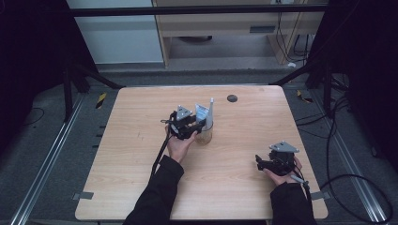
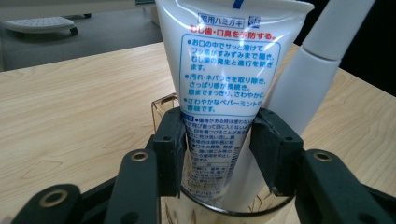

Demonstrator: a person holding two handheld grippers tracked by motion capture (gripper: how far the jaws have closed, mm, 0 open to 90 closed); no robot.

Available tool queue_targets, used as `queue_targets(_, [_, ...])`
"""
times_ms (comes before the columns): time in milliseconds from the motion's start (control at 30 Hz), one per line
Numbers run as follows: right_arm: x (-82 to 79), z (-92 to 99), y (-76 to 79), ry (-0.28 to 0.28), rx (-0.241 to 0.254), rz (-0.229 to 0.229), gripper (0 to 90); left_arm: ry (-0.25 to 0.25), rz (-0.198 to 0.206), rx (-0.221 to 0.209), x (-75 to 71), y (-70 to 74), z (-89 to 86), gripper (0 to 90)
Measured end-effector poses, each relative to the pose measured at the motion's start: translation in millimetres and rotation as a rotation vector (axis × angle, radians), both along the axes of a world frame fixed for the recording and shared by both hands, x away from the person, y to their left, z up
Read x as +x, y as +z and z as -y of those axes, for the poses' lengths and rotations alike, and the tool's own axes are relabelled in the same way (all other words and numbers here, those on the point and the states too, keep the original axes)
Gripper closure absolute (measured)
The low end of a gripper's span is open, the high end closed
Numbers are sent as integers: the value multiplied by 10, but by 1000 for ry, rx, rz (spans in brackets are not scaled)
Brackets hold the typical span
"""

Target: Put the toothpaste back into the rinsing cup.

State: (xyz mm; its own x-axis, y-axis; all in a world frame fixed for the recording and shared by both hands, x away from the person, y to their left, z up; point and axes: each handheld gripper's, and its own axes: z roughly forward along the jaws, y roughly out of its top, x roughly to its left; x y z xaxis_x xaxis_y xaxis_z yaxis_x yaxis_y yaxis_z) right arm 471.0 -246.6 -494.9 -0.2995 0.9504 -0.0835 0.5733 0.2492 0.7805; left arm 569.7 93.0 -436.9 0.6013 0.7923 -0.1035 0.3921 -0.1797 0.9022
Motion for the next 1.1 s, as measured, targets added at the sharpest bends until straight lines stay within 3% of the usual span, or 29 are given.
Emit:
queue_targets(67, [-1, -1, 0, 3, -2, 1, 145, 2, 24, -24, -44, 26, -22, 495])
queue_targets(167, [-1, 1, 1, 0, -2, 0, 145, -9, 60, -53, -127, 143, -73, 507])
queue_targets(267, [-8, -2, 4, -1, 1, 0, 145, -20, 69, -28, -224, 236, -114, 469])
queue_targets(400, [-22, -2, 25, -2, 6, 6, 144, -10, 84, 45, -387, 334, -229, 435])
queue_targets(467, [-34, -2, 44, 6, 2, 14, 141, 1, 73, 54, -446, 361, -300, 414])
queue_targets(600, [-77, 18, 85, 1, 13, 26, 140, -4, 56, 116, -561, 376, -407, 383])
queue_targets(767, [-94, 50, 79, -10, 24, 20, 139, -32, 42, 184, -690, 308, -551, 348])
queue_targets(1100, [-92, 61, 53, -15, 23, 5, 133, -20, -40, 239, -1001, -71, -1019, 299])
